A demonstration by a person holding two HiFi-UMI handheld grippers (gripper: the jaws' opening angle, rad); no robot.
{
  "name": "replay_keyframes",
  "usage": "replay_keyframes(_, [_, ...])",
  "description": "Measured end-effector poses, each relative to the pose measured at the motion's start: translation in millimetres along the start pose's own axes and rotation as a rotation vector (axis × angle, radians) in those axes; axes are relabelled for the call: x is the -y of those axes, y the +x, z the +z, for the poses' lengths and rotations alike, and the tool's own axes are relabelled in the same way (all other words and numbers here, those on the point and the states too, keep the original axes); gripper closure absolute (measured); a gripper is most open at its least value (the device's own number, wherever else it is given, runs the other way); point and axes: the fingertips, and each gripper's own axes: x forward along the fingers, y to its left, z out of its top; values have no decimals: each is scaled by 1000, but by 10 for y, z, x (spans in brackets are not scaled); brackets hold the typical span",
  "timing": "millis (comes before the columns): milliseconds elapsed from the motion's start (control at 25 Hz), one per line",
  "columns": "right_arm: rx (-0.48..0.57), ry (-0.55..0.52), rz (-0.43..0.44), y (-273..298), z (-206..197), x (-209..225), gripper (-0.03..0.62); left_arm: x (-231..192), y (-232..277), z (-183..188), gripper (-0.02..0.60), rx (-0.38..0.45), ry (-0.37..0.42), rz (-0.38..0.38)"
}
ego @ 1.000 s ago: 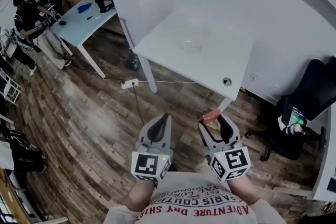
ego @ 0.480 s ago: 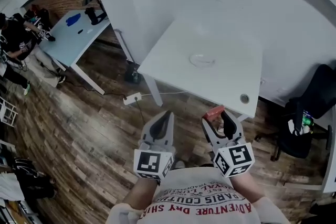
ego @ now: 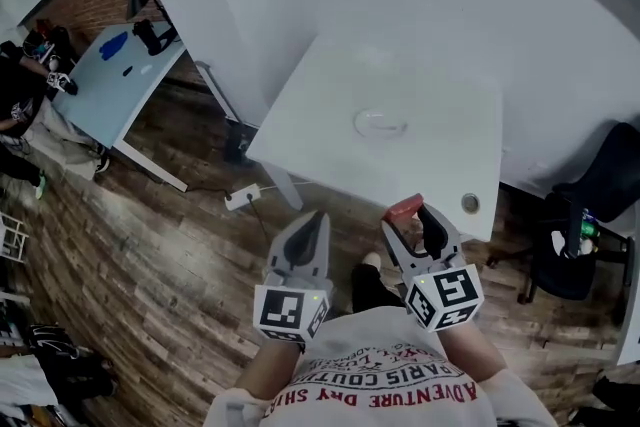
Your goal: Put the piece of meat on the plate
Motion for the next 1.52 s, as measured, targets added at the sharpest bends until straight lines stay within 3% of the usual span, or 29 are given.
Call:
replay_keyframes(480, [-19, -1, -16, 1198, 429, 1221, 315, -327, 1784, 215, 574, -27, -6, -20])
replay_keyframes(920, [-107, 65, -61, 1867, 309, 1937, 315, -452, 2794, 109, 574, -102, -15, -63])
replay_keyframes(1240, [-181, 104, -157, 2197, 104, 2142, 315, -573, 3306, -79, 574, -166, -17, -182])
replay_keyframes(1520, [-329, 163, -256, 2651, -360, 2189, 315, -816, 3650, -463, 574, -289, -24, -306])
